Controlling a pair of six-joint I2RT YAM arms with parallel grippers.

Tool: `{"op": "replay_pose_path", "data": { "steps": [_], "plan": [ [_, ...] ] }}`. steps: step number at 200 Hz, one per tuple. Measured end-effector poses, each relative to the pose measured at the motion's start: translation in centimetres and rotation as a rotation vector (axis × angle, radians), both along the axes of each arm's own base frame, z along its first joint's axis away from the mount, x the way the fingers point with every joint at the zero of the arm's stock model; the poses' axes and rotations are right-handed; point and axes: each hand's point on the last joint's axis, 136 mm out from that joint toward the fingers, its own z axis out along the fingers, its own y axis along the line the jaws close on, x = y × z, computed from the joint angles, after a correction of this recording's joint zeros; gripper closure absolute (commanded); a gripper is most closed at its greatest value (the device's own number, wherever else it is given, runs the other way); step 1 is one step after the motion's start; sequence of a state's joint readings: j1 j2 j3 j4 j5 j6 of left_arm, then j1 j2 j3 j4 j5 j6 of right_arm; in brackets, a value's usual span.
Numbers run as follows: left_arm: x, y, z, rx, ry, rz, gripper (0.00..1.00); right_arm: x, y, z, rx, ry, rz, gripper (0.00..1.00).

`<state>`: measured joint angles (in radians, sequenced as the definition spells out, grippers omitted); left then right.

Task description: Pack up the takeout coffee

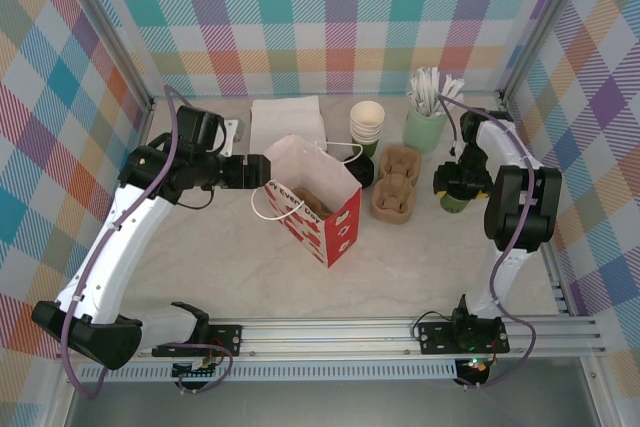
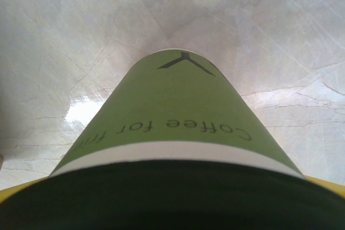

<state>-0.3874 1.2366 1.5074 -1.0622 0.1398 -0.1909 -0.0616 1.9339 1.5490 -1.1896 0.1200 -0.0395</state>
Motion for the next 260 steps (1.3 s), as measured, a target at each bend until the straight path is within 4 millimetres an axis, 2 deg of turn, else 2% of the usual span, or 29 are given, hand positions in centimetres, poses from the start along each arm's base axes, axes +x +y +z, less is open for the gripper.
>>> {"op": "replay_pose_path", "data": {
  "steps": [30,50,84,111,153,199,229,260],
  "plan": [
    [0.0,0.0,0.0,-0.001,-0.001,0.0,0.16,-0.2,0.1,0.1,0.0,0.005,0.001,0.2],
    [-0.2,0.1,-0.1,-0.002,-0.004,0.0,0.16,-0.4,0.2,0.9,0.0,-0.009,0.009,0.21],
    [-0.1,0.0,-0.2,-0.01,-0.009,0.005,0.16,-1.2,1.2,5.2,0.007,-0.107,0.031,0.21],
    [0.2,0.0,-0.5,-0.025,-0.004,0.026,0.16,-2.9,2.7,9.1,0.02,-0.185,0.067,0.21],
    [0.9,-0.5,-0.6,-0.076,-0.005,0.062,0.16,-5.3,6.1,13.6,0.049,-0.251,0.147,0.22],
    [2.2,-1.4,-0.4,-0.144,-0.01,0.093,0.16,-6.6,10.7,20.1,0.093,-0.386,0.254,0.23],
    [3.3,-2.1,-1.4,-0.157,0.018,0.104,0.18,-7.9,13.9,24.0,0.143,-0.466,0.326,0.23],
    [4.0,-2.4,-2.9,-0.153,0.061,0.116,0.2,-8.1,18.0,27.8,0.216,-0.57,0.407,0.24]
  ]
}}
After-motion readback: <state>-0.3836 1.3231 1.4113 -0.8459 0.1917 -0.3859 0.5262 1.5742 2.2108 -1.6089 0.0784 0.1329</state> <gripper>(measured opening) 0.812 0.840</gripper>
